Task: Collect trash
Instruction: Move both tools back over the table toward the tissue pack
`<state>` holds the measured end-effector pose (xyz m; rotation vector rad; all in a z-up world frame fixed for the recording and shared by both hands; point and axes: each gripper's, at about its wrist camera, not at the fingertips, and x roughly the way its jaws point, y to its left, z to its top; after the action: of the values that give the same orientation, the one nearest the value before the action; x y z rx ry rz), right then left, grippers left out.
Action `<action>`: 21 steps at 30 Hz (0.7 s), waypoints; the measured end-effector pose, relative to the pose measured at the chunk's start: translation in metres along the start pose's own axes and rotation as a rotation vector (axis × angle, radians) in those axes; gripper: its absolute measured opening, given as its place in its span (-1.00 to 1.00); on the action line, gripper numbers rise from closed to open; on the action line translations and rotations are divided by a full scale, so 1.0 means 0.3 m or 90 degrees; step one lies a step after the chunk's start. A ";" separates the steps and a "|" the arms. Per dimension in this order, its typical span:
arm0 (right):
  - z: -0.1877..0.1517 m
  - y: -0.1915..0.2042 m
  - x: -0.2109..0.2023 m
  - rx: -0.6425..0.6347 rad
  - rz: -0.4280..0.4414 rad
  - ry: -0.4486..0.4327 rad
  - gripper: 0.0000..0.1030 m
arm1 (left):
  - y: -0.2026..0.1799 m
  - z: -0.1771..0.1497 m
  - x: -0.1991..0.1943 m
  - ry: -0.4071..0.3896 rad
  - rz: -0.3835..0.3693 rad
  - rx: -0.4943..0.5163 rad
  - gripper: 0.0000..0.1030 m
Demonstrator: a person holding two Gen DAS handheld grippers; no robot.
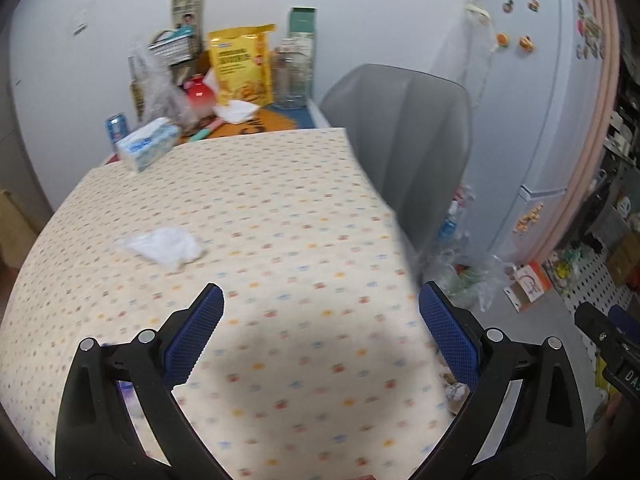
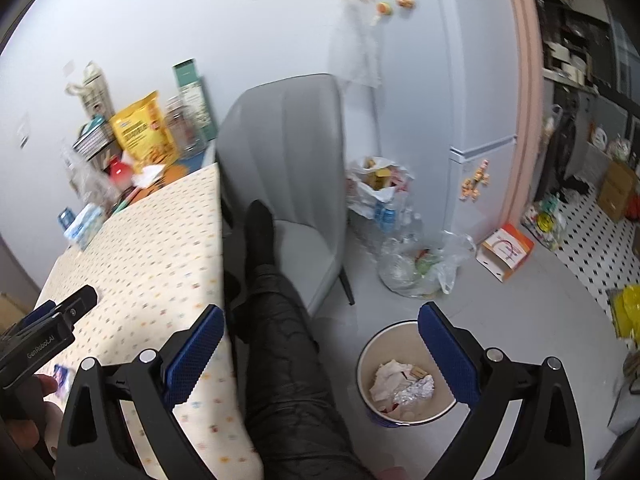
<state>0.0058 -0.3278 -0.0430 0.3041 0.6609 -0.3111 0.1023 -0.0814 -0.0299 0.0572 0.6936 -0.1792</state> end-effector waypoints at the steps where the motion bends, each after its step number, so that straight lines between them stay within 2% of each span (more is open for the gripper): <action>1: -0.005 0.016 -0.003 -0.006 0.002 -0.001 0.85 | 0.032 -0.008 -0.010 -0.002 0.006 -0.004 0.88; 14: -0.065 0.355 -0.063 -0.112 0.038 0.002 0.85 | 0.354 -0.095 -0.098 -0.007 0.049 -0.086 0.88; 21: -0.090 0.463 -0.081 -0.150 0.048 0.003 0.85 | 0.483 -0.156 -0.101 0.007 0.064 -0.117 0.88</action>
<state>0.0248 -0.1870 -0.0233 0.1043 0.6818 -0.1587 0.0765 0.0706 -0.0473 -0.0821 0.7131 -0.0186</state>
